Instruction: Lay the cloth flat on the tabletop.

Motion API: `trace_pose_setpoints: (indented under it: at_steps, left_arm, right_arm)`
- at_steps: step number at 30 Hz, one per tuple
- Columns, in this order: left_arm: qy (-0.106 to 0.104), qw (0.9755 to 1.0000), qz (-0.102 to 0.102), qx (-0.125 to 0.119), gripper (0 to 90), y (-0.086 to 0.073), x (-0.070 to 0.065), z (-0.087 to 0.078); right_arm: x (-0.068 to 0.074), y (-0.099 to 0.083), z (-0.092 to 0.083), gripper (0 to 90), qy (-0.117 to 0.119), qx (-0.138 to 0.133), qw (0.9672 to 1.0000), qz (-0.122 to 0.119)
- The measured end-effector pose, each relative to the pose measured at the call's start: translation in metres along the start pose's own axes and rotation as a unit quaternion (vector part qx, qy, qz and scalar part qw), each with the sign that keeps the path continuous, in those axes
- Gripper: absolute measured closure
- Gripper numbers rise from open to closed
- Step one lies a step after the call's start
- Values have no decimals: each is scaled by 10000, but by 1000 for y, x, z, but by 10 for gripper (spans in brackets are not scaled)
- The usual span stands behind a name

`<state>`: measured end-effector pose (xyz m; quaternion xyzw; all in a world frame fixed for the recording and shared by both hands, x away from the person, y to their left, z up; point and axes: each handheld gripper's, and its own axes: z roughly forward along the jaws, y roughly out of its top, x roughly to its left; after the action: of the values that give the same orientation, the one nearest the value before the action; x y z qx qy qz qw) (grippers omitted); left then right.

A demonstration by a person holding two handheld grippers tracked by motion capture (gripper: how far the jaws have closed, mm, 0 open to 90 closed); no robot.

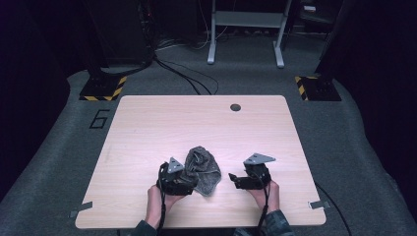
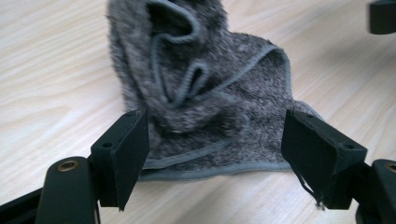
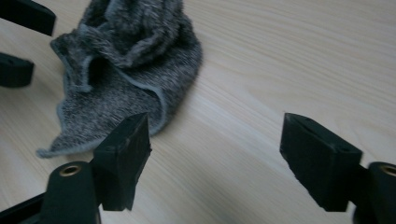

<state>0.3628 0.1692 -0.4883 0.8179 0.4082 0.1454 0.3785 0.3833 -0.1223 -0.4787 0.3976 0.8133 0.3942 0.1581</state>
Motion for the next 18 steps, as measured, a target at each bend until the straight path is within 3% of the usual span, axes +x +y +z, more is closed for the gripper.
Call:
trace_pose_setpoints:
  at_steps: [7, 9, 12, 16, 18]
  left_arm:
    - [168, 9997, 115, 125, 240, -1, -12, 12]
    - [250, 9992, 135, 287, 246, -1, -12, 17]
    - [321, 9988, 137, 345, 271, -2, -13, 22]
    - [406, 9984, 213, 336, 399, -2, -13, 23]
    - [453, 9980, 262, 352, 493, -2, -13, 24]
  right_arm:
    - [19, 17, 21, 384, 149, 148, 9991, -363]
    - [22, 20, 30, 422, 190, 273, 9983, -473]
    - [28, 22, 41, 457, 201, 437, 9967, -659]
    - [33, 25, 57, 579, 92, 663, 9939, -879]
    - [35, 24, 62, 647, 0, 736, 9939, -818]
